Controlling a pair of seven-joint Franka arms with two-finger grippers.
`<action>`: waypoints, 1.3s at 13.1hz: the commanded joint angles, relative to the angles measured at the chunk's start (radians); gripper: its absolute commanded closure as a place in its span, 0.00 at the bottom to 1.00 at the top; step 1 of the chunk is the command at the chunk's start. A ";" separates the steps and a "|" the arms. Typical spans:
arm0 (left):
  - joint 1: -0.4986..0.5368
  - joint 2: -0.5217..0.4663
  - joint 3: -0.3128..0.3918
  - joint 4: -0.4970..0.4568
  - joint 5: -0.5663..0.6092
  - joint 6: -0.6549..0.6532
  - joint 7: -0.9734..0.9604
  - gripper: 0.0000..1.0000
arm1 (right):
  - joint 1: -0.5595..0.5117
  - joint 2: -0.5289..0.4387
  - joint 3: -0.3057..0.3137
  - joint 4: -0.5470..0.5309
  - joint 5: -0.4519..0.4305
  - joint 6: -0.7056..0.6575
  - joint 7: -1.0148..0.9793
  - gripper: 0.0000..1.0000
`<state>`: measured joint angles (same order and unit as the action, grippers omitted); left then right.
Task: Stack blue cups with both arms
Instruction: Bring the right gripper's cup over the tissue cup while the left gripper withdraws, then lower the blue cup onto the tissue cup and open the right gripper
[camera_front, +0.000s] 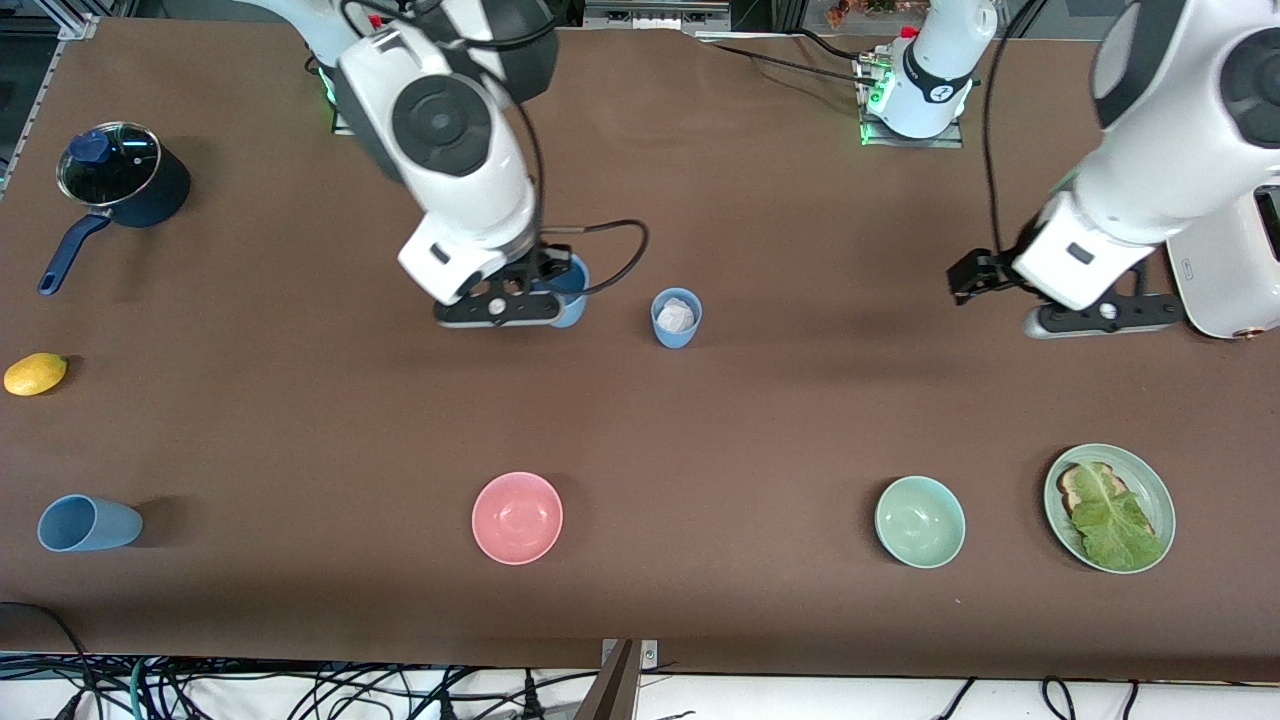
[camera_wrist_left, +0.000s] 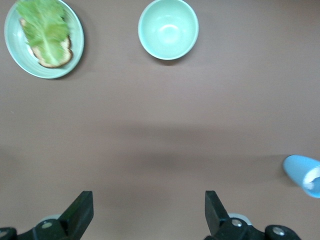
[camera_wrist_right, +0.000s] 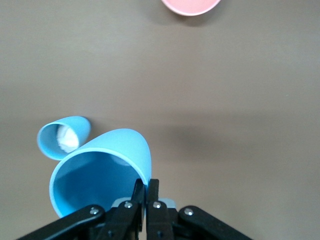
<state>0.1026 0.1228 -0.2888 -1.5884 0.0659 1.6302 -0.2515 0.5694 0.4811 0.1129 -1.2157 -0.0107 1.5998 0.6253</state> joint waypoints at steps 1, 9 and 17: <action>0.002 -0.026 0.062 0.002 -0.031 -0.023 0.142 0.02 | 0.044 0.019 -0.010 0.016 0.002 0.064 0.060 1.00; -0.027 -0.028 0.218 0.018 -0.032 -0.026 0.363 0.02 | 0.184 0.096 -0.012 0.007 0.003 0.212 0.298 1.00; -0.026 -0.025 0.241 0.096 -0.034 -0.081 0.428 0.02 | 0.204 0.106 -0.012 -0.077 -0.009 0.305 0.330 1.00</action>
<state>0.0904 0.0986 -0.0659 -1.5480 0.0653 1.6037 0.1519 0.7688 0.5969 0.1057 -1.2728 -0.0111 1.8773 0.9389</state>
